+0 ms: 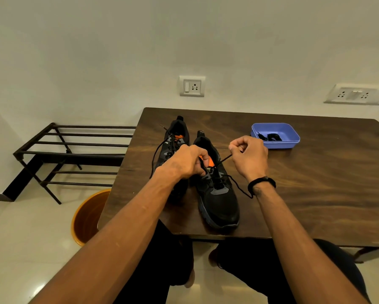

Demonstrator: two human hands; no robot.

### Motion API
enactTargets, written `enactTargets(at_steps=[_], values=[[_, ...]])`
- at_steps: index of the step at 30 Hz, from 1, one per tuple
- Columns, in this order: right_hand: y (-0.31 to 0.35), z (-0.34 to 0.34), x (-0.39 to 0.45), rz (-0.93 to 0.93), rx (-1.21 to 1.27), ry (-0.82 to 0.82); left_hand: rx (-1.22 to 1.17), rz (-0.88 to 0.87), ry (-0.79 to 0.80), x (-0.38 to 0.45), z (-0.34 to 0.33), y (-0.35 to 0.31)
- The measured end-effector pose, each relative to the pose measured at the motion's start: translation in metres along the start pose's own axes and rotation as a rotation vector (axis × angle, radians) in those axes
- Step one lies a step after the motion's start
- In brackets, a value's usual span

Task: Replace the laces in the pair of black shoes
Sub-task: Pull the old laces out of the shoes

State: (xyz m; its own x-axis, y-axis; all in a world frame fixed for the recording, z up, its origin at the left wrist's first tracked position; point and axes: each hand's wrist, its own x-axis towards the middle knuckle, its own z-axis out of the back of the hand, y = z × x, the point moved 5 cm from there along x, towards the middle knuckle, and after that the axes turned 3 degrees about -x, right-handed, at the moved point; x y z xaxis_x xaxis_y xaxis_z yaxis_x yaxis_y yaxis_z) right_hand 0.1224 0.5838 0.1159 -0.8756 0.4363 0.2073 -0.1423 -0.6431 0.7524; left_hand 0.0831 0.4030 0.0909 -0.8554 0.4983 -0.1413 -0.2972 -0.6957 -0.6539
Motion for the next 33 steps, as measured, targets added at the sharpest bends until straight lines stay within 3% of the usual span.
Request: enactTargets(at_steps=[8, 11, 17, 19, 22, 24, 27, 33], values=[[-0.004, 0.008, 0.003, -0.109, 0.187, -0.163, 0.037, -0.014, -0.005, 0.000, 0.003, 0.003], [-0.008, 0.016, 0.007, -0.067, 0.024, -0.129, 0.054, -0.006, -0.022, -0.003, 0.007, 0.006], [-0.012, 0.003, -0.002, 0.020, -0.493, 0.048, 0.052, 0.033, -0.057, -0.003, 0.006, -0.001], [-0.001, -0.005, -0.005, 0.153, -0.480, 0.115, 0.079, 0.029, -0.084, -0.004, 0.003, -0.005], [0.012, -0.027, -0.016, 0.278, -0.352, 0.480, 0.171, 0.011, -0.118, -0.004, -0.001, -0.010], [0.012, -0.039, -0.024, 0.286, -0.440, 0.659, 0.206, 0.040, -0.092, -0.005, -0.004, -0.011], [0.006, -0.042, -0.024, 0.289, -0.530, 0.648, 0.272, 0.102, -0.036, -0.006, -0.011, -0.013], [-0.002, -0.030, -0.014, 0.260, -0.484, 0.555, 0.248, 0.156, -0.056, -0.003, -0.017, -0.015]])
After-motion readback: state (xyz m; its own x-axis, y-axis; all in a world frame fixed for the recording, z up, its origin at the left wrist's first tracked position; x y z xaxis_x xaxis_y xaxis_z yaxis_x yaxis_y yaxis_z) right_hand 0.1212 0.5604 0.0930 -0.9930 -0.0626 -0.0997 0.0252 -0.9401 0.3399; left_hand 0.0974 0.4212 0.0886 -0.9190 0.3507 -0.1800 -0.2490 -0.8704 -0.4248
